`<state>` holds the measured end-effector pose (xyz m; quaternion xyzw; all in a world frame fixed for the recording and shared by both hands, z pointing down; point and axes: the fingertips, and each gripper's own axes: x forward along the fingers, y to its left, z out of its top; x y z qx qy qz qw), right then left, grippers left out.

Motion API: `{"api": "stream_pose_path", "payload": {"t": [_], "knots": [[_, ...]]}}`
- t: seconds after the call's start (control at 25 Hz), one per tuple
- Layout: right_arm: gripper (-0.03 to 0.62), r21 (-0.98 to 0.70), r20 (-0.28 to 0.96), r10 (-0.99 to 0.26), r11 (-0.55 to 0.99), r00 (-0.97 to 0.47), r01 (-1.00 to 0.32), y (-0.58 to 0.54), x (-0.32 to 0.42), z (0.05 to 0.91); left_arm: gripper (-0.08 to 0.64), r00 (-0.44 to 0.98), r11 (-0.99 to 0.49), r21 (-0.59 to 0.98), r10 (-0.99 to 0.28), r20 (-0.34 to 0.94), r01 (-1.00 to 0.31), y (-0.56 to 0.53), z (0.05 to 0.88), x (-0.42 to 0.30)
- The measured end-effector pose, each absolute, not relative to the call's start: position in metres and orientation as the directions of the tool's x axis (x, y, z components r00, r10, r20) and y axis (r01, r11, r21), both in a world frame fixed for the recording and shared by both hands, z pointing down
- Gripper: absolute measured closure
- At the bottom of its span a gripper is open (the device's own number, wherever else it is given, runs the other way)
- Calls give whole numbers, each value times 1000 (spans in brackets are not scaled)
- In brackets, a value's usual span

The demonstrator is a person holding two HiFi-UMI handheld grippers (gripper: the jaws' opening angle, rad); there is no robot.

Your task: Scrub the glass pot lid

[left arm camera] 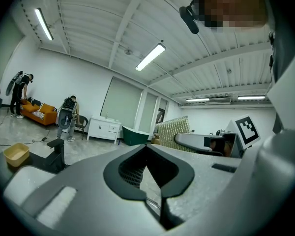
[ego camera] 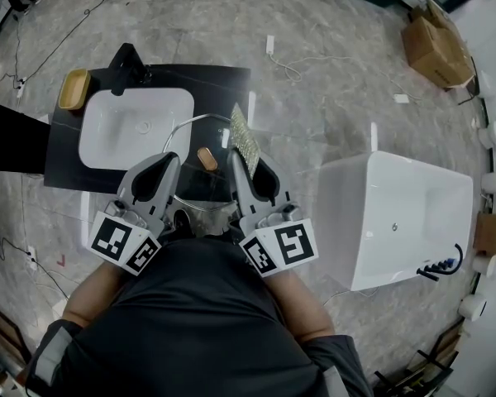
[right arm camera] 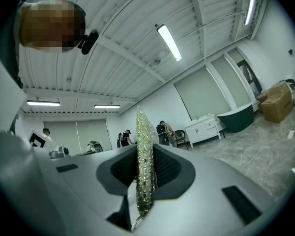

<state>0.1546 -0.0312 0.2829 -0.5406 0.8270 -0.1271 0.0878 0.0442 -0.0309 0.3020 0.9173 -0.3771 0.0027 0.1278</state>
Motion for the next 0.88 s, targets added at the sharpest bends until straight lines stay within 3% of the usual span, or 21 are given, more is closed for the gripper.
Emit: {"api": "stream_pose_path", "payload": {"t": [0.88], "knots": [[526,-333,-3,-916,379,-401,-863,-29,162,286,560,703,-670,225,-701,124,-708,-32,307,49]]}}
